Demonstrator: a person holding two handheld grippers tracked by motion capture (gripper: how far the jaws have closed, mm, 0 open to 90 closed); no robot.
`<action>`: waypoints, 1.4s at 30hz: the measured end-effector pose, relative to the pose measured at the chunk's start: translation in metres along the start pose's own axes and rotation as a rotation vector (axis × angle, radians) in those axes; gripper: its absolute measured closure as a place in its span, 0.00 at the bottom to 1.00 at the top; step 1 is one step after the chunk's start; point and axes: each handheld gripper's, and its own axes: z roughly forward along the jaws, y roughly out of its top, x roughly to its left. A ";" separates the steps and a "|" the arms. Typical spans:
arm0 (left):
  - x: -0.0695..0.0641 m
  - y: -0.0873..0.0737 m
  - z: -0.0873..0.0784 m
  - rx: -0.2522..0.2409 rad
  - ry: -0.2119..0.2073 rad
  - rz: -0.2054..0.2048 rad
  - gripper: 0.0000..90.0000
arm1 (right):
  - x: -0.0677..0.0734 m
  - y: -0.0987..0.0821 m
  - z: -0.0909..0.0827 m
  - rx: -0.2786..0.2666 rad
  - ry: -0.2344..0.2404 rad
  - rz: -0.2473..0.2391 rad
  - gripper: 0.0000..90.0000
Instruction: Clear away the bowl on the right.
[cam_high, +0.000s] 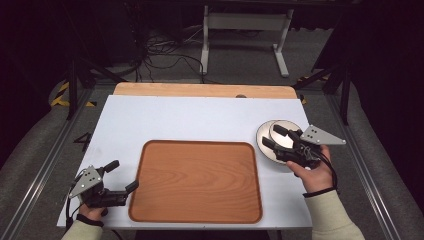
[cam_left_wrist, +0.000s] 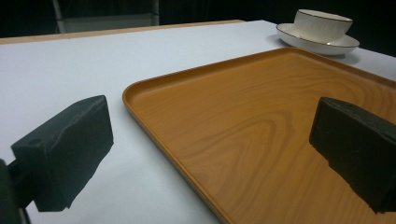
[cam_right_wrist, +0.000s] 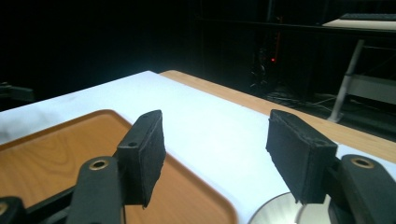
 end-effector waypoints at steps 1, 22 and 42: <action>0.000 0.000 0.000 0.000 0.000 0.000 0.00 | -0.002 0.001 0.000 0.000 -0.005 -0.001 0.41; -0.001 0.000 0.000 -0.002 0.003 0.001 0.00 | -0.060 0.021 -0.008 0.055 -0.135 0.041 0.37; -0.001 0.000 0.000 -0.003 0.003 0.001 0.00 | -0.093 0.016 -0.011 0.163 -0.239 0.099 0.43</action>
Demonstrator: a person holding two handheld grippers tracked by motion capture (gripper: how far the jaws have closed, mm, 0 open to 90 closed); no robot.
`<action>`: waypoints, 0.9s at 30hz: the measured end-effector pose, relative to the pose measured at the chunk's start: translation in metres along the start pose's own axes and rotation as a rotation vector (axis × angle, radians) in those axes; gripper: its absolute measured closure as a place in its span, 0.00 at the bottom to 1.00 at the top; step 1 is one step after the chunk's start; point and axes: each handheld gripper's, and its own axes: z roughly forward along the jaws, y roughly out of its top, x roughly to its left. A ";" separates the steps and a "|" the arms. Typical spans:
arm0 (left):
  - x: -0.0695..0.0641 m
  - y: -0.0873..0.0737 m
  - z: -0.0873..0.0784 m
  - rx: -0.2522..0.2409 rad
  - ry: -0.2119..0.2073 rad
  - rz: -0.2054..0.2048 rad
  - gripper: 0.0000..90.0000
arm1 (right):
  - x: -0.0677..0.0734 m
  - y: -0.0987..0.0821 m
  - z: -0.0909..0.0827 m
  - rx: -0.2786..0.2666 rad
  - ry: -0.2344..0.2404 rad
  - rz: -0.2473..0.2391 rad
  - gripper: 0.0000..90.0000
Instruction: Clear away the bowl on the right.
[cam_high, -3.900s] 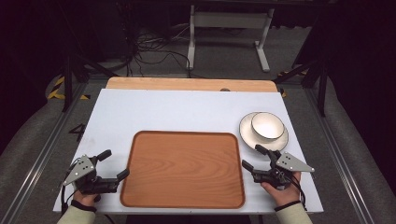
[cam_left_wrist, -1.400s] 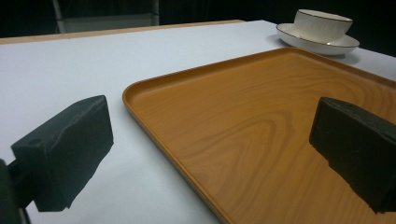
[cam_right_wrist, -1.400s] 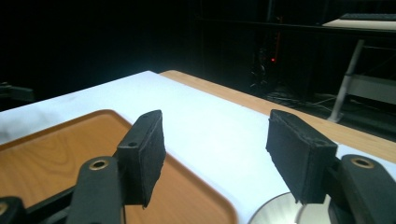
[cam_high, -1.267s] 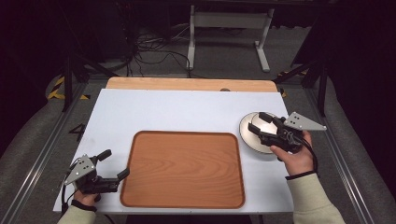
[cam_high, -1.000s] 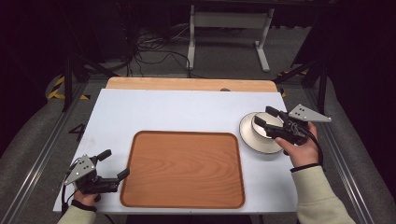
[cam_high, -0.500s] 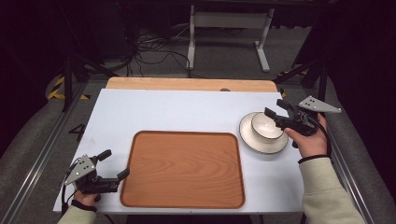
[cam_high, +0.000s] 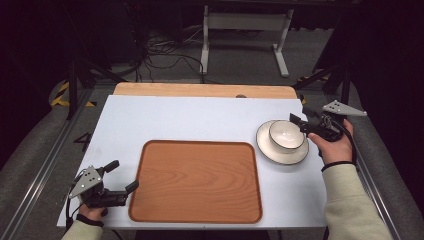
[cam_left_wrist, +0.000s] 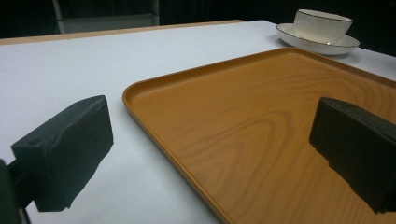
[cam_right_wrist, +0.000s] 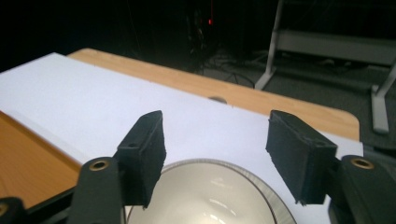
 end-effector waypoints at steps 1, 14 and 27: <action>0.000 0.000 0.000 0.000 0.000 0.000 0.00 | -0.001 0.000 0.001 0.017 -0.004 -0.006 0.43; 0.000 0.000 0.000 0.000 -0.001 0.002 0.00 | -0.019 -0.011 0.012 0.234 -0.072 0.038 0.50; 0.000 0.000 0.000 -0.001 -0.004 0.003 0.00 | -0.032 -0.026 0.024 0.364 -0.091 0.109 0.55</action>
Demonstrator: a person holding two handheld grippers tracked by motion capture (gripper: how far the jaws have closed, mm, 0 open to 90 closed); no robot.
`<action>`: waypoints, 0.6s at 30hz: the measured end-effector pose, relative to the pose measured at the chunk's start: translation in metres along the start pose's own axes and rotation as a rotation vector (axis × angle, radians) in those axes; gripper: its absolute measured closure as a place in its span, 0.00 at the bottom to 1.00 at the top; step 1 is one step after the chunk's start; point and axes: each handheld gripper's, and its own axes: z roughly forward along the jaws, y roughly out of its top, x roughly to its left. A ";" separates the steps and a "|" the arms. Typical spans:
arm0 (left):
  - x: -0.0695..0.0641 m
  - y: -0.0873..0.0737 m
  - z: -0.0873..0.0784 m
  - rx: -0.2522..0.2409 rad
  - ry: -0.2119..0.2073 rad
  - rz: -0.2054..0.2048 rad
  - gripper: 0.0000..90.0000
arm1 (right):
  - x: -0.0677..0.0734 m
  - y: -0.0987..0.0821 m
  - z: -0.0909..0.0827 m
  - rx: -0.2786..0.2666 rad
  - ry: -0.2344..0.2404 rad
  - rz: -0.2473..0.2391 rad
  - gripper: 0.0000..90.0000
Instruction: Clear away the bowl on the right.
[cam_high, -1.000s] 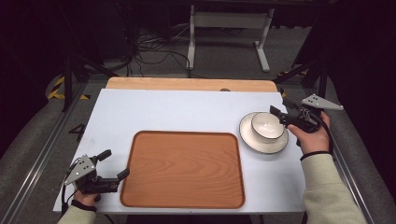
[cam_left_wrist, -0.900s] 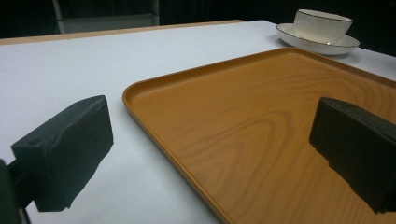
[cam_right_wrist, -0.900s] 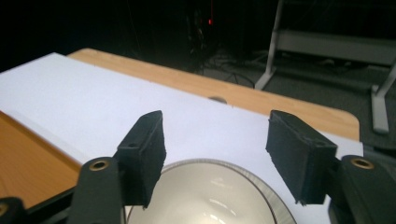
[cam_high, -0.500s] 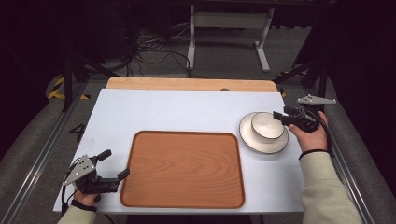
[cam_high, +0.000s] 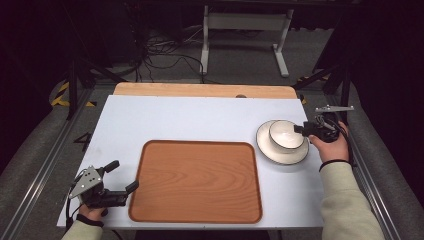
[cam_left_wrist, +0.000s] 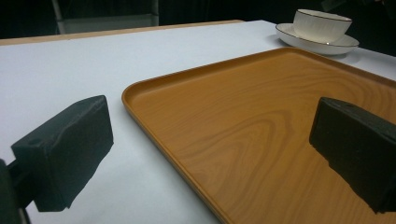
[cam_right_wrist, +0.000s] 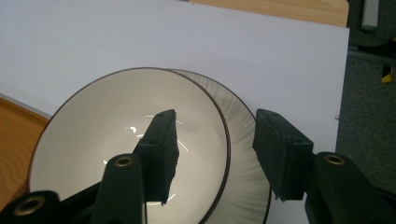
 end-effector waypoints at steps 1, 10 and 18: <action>0.000 0.000 0.000 0.000 0.000 -0.001 0.00 | -0.001 0.000 0.001 0.008 0.001 0.005 0.55; 0.000 0.000 0.000 0.000 0.001 -0.001 0.00 | -0.003 -0.007 0.019 0.122 0.001 0.076 0.63; 0.000 0.000 0.000 0.000 0.001 0.000 0.00 | -0.004 -0.009 0.026 0.163 -0.010 0.133 0.69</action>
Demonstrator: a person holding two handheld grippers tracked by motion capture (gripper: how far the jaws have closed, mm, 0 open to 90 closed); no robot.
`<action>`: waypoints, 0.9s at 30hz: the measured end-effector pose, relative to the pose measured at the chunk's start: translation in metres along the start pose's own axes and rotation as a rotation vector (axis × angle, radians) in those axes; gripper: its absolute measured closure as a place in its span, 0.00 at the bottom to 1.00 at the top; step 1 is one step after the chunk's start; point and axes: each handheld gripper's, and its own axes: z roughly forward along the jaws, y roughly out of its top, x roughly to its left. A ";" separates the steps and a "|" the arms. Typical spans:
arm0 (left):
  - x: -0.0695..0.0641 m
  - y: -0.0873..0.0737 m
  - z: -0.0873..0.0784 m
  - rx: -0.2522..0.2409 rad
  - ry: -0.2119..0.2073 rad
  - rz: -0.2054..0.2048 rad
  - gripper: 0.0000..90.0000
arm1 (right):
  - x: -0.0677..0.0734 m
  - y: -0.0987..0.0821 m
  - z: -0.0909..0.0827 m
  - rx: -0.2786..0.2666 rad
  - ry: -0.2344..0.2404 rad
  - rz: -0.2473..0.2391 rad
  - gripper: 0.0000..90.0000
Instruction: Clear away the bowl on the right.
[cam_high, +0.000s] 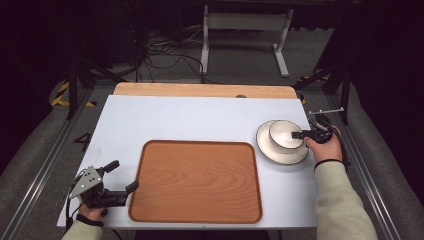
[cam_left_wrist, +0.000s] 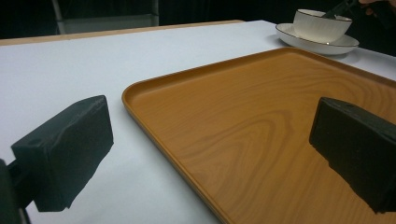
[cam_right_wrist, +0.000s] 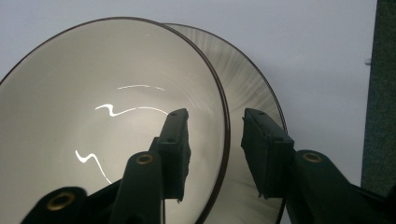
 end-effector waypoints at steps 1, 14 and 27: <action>0.000 0.000 0.000 -0.001 -0.001 0.000 0.00 | -0.001 -0.001 0.002 0.015 -0.010 0.023 0.74; 0.000 0.000 0.000 0.000 -0.001 -0.001 0.00 | 0.006 -0.002 0.002 -0.005 -0.054 0.110 0.92; 0.001 0.000 0.000 0.001 -0.001 -0.004 0.00 | 0.006 -0.003 -0.007 -0.038 -0.057 0.217 0.91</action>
